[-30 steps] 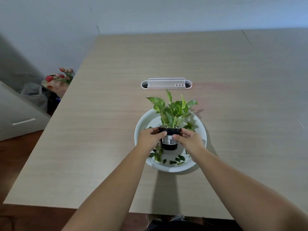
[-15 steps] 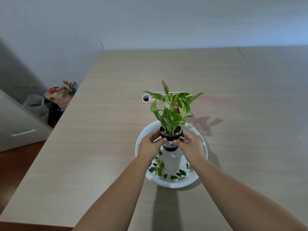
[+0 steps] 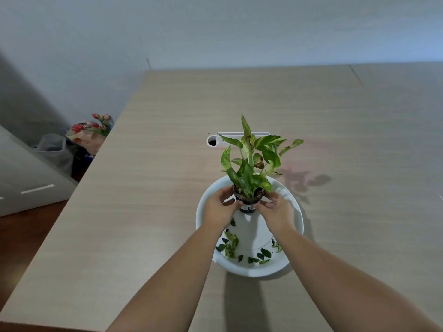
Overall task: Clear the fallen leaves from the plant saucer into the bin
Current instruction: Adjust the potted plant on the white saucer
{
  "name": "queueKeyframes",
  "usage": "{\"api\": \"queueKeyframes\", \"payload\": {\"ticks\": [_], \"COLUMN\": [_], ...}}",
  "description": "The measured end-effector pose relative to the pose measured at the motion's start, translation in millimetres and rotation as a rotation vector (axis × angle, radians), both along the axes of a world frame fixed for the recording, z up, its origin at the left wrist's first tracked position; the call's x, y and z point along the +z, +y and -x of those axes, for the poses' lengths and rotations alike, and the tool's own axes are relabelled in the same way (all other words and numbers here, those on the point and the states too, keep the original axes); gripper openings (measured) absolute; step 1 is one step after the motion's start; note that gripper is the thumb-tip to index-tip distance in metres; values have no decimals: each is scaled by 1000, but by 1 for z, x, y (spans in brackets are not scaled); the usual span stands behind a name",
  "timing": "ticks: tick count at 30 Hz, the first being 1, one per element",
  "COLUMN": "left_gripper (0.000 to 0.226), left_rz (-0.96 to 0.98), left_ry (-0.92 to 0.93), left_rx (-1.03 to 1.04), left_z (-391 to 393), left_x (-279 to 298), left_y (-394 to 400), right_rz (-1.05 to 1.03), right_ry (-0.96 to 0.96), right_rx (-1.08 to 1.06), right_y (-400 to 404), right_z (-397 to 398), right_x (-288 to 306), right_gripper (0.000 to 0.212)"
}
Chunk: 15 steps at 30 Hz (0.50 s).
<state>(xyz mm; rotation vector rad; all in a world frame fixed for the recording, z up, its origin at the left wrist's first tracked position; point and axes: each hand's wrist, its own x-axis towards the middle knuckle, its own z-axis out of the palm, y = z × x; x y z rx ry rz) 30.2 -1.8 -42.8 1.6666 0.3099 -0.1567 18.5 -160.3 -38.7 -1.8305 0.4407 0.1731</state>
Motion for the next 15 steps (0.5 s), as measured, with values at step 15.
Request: {"api": "queueKeyframes", "payload": {"ticks": [15], "left_gripper": [44], "left_rz": [199], "left_ry": [26], "left_rx": [47], "left_z": [33], "left_x": [-17], "left_y": [1], "right_rz": [-21], "right_ry": [28], "right_rx": [-26], "right_y": [-1], "right_z": [36], "right_x": [-19], "right_gripper": [36]}}
